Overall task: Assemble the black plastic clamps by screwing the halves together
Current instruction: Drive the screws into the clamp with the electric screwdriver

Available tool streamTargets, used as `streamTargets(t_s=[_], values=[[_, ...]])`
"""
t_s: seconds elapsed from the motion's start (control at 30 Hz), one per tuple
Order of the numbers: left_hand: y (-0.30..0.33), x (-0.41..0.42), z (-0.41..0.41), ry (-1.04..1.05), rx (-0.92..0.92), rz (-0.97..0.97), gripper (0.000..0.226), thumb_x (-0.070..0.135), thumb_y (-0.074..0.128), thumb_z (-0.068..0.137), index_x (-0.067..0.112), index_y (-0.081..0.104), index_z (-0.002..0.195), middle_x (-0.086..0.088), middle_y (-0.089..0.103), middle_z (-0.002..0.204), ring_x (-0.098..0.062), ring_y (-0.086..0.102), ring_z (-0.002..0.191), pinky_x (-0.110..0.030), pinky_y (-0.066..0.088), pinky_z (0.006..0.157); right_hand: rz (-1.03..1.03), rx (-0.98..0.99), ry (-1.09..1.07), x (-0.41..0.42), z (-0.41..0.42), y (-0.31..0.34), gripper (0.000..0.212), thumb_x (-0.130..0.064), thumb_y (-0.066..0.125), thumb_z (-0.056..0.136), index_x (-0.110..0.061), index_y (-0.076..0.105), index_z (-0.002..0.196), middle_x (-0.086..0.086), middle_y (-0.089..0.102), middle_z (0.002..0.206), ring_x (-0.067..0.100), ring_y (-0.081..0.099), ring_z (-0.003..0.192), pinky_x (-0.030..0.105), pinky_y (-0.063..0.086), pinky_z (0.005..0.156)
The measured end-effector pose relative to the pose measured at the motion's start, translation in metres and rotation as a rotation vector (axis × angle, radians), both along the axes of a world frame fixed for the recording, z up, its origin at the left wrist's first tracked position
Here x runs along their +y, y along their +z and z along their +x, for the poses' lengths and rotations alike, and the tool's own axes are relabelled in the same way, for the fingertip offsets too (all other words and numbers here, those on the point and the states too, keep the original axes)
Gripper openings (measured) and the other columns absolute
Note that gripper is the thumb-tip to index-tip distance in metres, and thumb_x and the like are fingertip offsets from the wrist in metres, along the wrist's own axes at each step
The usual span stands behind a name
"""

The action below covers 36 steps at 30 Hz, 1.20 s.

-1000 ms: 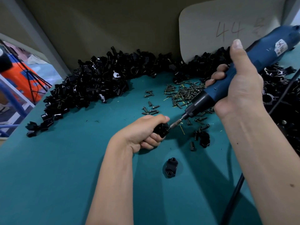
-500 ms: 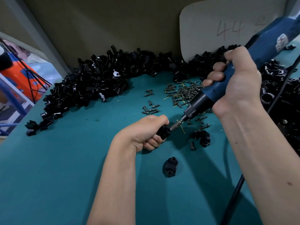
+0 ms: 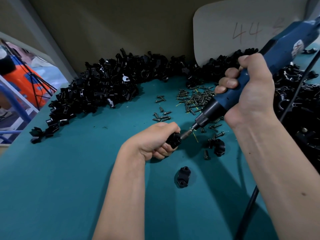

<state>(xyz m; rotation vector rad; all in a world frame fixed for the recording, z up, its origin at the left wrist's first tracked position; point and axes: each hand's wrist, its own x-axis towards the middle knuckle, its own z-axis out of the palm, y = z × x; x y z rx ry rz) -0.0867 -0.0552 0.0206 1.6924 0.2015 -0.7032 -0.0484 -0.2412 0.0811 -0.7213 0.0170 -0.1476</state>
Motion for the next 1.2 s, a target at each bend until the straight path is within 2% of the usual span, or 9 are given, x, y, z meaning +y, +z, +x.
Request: streamTargets(t_s=[1.03, 1.2], values=[[0.0054, -0.0024, -0.0068, 0.016, -0.037, -0.013, 0.026, 0.023, 0.036, 0.099, 0.023, 0.034, 0.074, 0.001, 0.026, 0.051, -0.007, 0.016, 0.040, -0.011, 0.012, 0.040, 0.052, -0.083, 0.067, 0.0018, -0.0036, -0.0043, 0.021, -0.014, 0.054, 0.091, -0.020, 0.042, 0.075, -0.003, 0.043, 0.065, 0.009, 0.035, 0.048, 0.025, 0.035, 0.048], [0.0056, -0.0024, -0.0067, 0.015, -0.047, -0.006, 0.026, 0.023, 0.037, 0.099, 0.022, 0.034, 0.073, 0.001, 0.027, 0.051, -0.008, 0.016, 0.039, -0.012, 0.012, 0.039, 0.039, -0.119, 0.087, 0.0016, -0.0049, -0.0025, 0.017, -0.017, 0.057, 0.083, -0.019, 0.043, 0.074, -0.003, 0.043, 0.065, 0.009, 0.035, 0.048, 0.025, 0.035, 0.048]])
